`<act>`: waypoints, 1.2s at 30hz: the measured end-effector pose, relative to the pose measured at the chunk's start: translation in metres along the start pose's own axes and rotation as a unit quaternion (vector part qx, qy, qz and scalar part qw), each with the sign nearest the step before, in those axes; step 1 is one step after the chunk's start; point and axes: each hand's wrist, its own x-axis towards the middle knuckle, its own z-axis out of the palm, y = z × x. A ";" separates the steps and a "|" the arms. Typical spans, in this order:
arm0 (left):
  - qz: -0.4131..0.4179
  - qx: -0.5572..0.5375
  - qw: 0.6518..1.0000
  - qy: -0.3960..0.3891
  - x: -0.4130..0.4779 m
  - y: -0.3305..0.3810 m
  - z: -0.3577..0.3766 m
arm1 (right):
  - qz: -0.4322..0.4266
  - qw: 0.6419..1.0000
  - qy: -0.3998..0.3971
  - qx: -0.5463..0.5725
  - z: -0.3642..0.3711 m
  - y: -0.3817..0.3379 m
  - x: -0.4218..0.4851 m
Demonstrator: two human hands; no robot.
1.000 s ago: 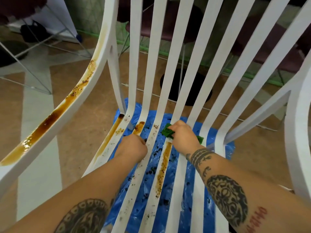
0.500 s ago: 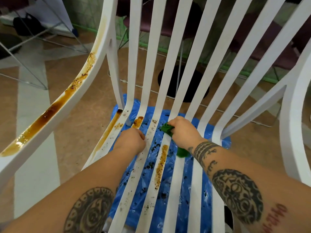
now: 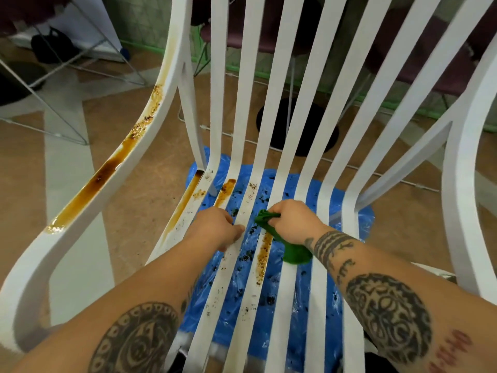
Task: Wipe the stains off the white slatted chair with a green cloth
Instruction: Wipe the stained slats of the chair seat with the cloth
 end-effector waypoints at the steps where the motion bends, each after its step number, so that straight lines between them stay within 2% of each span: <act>1: 0.004 0.012 1.000 0.016 -0.003 -0.002 0.000 | -0.005 1.000 0.017 -0.002 0.004 -0.001 -0.003; 4: 0.007 0.020 0.997 0.069 -0.012 -0.007 0.000 | -0.045 0.996 0.052 -0.051 0.031 -0.005 -0.019; 7: 0.026 -0.024 0.996 0.087 -0.025 -0.007 0.002 | -0.016 0.999 -0.005 -0.032 0.028 -0.015 -0.032; 9: 0.043 -0.109 0.990 0.075 -0.035 -0.002 0.004 | 0.025 0.999 -0.029 0.026 0.012 -0.014 -0.035; 11: 0.050 -0.234 0.970 0.048 -0.046 0.007 0.005 | 0.072 0.981 0.015 0.178 -0.001 -0.013 -0.039; 12: 0.054 -0.296 0.954 0.021 -0.052 0.014 0.005 | 0.097 0.952 0.040 0.287 -0.005 -0.016 -0.044; 14: 0.045 -0.416 0.906 -0.065 -0.065 0.026 0.006 | 0.132 0.865 0.039 0.482 -0.007 -0.028 -0.054; 15: 0.038 -0.459 0.882 -0.099 -0.072 0.030 0.008 | 0.141 0.810 0.012 0.570 -0.007 -0.034 -0.060; 16: 0.041 -0.476 0.872 -0.104 -0.073 0.031 0.012 | 0.143 0.748 -0.021 0.648 -0.008 -0.039 -0.065; 17: 0.047 -0.459 0.884 -0.079 -0.075 0.030 0.015 | 0.142 0.701 -0.056 0.697 -0.008 -0.041 -0.071; 18: 0.049 -0.415 0.908 -0.036 -0.076 0.028 0.016 | 0.141 0.688 -0.081 0.707 -0.010 -0.039 -0.075; 19: 0.052 -0.361 0.931 0.008 -0.077 0.025 0.014 | 0.144 0.706 -0.086 0.688 -0.011 -0.035 -0.077; 20: 0.058 -0.304 0.950 0.049 -0.076 0.021 0.012 | 0.156 0.740 -0.065 0.651 -0.010 -0.027 -0.077; 22: 0.071 -0.215 0.969 0.101 -0.073 0.016 0.008 | 0.185 0.809 0.035 0.557 -0.004 -0.008 -0.072; 24: 0.075 -0.158 0.978 0.116 -0.069 0.016 0.008 | 0.179 0.884 0.110 0.418 0.006 0.012 -0.063; 26: 0.082 -0.100 0.985 0.114 -0.063 0.021 0.012 | 0.141 0.942 0.102 0.286 0.017 0.025 -0.056; 28: 0.091 -0.052 0.990 0.099 -0.051 0.027 0.022 | 0.123 0.961 0.089 0.233 0.025 0.032 -0.047; 32: 0.101 -0.012 0.993 0.058 -0.028 0.046 0.040 | 0.114 0.968 0.119 0.189 0.033 0.041 -0.036; 36: 0.088 0.085 0.992 0.020 -0.019 0.056 0.048 | 0.116 0.961 0.124 0.218 0.029 0.046 -0.036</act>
